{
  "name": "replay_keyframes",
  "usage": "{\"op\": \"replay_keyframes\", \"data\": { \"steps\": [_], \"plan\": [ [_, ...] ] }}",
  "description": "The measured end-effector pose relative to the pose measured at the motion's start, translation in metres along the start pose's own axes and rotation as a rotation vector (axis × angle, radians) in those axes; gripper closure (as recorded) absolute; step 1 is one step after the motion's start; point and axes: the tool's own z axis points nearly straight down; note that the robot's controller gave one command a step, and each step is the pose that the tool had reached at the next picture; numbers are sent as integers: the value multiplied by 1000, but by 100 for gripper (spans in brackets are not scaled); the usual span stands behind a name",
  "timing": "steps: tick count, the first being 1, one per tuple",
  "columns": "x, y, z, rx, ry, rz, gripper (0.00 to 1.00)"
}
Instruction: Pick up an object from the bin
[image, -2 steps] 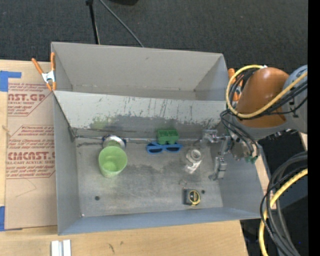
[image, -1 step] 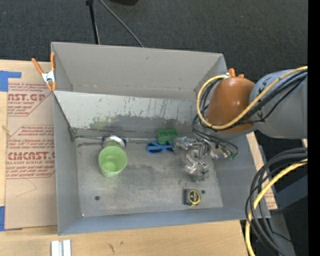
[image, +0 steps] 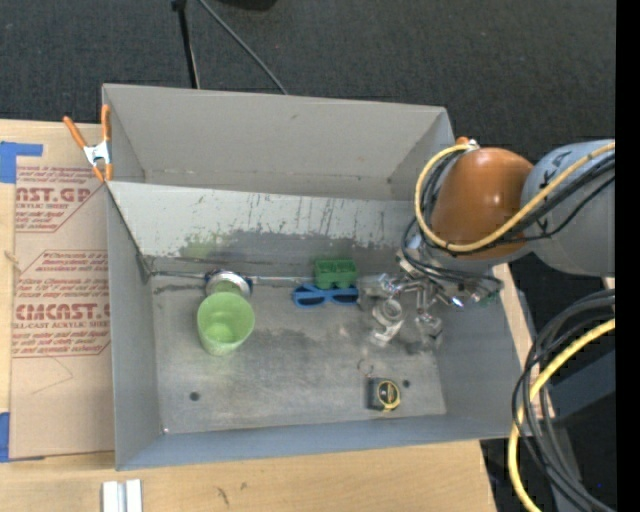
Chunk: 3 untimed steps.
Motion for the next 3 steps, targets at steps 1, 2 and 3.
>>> {"op": "replay_keyframes", "data": {
  "steps": [1,2,3],
  "plan": [
    [0,1,0,-4,2,0,100],
    [-3,28,-113,3,-4,-2,100],
    [5,34,-157,2,-3,-12,100]
  ]
}}
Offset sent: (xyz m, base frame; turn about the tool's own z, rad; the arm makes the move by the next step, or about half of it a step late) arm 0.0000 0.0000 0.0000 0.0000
